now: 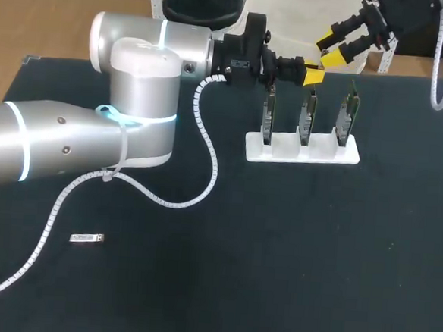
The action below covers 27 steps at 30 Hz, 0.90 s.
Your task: Pick up the optical module with the left hand, and insert it into the network port with the right hand.
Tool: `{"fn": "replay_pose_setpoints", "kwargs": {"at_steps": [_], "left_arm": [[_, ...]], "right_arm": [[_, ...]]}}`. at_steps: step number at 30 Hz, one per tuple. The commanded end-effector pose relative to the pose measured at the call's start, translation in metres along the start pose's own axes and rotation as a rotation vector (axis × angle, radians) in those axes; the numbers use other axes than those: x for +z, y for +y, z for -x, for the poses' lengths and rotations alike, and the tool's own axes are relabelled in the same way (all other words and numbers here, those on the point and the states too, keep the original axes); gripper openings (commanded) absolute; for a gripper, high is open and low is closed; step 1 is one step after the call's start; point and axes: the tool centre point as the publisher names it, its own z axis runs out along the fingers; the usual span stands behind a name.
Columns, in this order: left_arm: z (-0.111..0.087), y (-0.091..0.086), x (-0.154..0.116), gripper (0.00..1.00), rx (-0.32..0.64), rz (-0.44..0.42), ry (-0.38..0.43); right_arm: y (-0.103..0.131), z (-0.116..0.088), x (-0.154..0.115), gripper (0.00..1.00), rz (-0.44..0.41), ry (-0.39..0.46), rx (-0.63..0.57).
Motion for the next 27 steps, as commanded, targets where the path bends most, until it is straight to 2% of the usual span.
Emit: {"fn": "replay_pose_setpoints", "kwargs": {"at_steps": [1,11,12,13,14,27], "left_arm": [[0.0005,0.0026,0.0011,0.00,-0.001,-0.005,0.003],[0.0005,0.0026,0.0011,0.00,-0.001,-0.005,0.003],[0.0005,0.0026,0.0011,0.27,-0.001,-0.005,0.003],[0.0005,0.0026,0.0011,0.69,-0.001,-0.005,0.003],[0.0005,0.0026,0.0011,1.00,-0.001,-0.005,0.003],[0.0012,0.0015,0.0005,1.00,0.008,-0.004,0.008]], "right_arm": [[0.0016,-0.0001,0.0019,0.00,-0.004,0.002,-0.002],[0.0025,-0.0002,0.0039,0.00,0.002,0.008,-0.004],[0.0026,-0.0002,0.0039,0.00,0.003,0.007,-0.004],[0.0026,-0.0002,0.0038,0.00,0.003,0.008,-0.005],[0.0026,-0.0003,0.0038,0.00,0.003,0.007,-0.005],[0.0029,-0.0018,0.0029,0.00,-0.002,0.000,-0.003]]}}
